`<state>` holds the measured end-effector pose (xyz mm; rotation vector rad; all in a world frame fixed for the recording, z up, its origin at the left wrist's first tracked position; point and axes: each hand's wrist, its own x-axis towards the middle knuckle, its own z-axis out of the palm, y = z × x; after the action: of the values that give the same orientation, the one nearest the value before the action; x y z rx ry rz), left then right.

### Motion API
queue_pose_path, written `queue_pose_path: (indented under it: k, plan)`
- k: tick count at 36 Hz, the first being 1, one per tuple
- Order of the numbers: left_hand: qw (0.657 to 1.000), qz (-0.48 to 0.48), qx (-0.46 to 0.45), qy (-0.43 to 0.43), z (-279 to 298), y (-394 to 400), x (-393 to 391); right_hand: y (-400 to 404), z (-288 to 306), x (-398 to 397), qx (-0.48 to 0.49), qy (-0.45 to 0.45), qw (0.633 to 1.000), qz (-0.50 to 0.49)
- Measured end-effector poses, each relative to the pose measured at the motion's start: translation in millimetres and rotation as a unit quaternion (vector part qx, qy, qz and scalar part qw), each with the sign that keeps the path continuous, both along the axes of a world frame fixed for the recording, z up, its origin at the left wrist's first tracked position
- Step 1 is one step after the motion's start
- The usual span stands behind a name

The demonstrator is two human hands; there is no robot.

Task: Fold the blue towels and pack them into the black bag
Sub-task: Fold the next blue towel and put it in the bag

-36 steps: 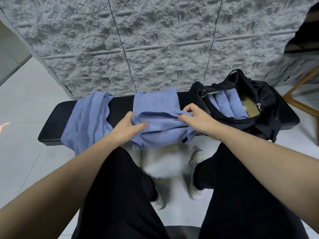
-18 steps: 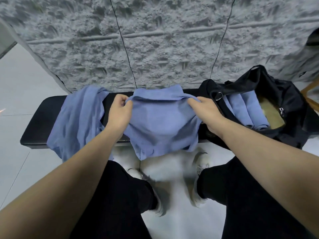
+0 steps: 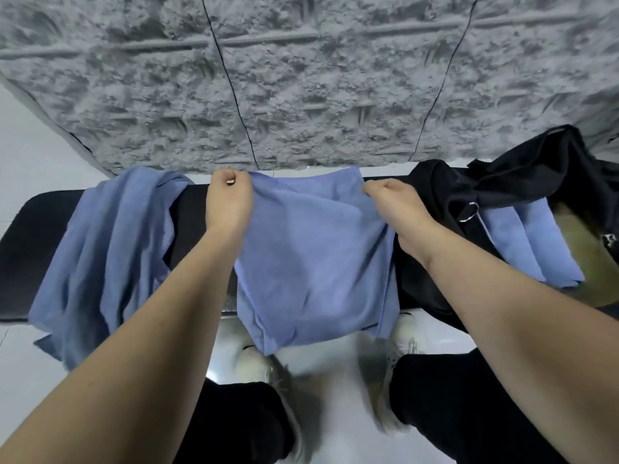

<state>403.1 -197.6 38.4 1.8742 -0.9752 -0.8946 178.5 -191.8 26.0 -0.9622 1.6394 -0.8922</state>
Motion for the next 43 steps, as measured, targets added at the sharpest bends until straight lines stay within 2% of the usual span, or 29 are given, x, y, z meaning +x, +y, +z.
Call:
queue_pose_path:
  k: [3,10,12,17,20,22,25,28,31,34,37,43]
  plan:
    - [1.0,0.006,-0.015,-0.014,-12,-11,1,-7,-5,-4,0.083,-0.048,0.994,0.052]
    - [0.999,0.0,-0.023,-0.03,-27,-25,1,-14,-20,5,0.044,0.112,0.987,0.102]
    - [0.999,0.014,-0.04,-0.024,-27,-28,-2,-16,-19,7,0.025,0.113,0.99,0.08]
    - [0.995,0.054,-0.083,-0.002,-30,-34,-11,-29,-18,2,-0.048,0.017,0.995,-0.088]
    - [0.997,0.031,-0.063,-0.024,-35,-35,-12,-33,-22,2,-0.041,0.02,0.996,-0.072]
    - [0.995,-0.022,-0.055,-0.075,-39,-34,-15,-34,-26,4,-0.027,0.039,0.998,-0.045]
    - [0.967,-0.109,-0.078,-0.219,-40,-27,-26,-36,-29,8,-0.025,0.053,0.998,-0.038]
    - [0.949,-0.182,-0.075,-0.245,-45,-25,-42,-33,-29,15,-0.047,0.052,0.997,-0.039]
    - [0.955,-0.232,0.012,-0.185,-45,-28,-56,-26,-26,25,-0.083,0.072,0.994,0.001]
    - [0.977,-0.193,0.089,-0.023,-37,-31,-64,-18,-23,34,-0.101,0.115,0.986,0.066]
    - [0.973,-0.18,0.106,0.095,-34,-34,-63,-11,-22,39,-0.109,0.152,0.975,0.12]
    - [0.972,-0.119,0.114,0.166,-43,-37,-50,-9,-22,46,-0.128,0.107,0.972,0.165]
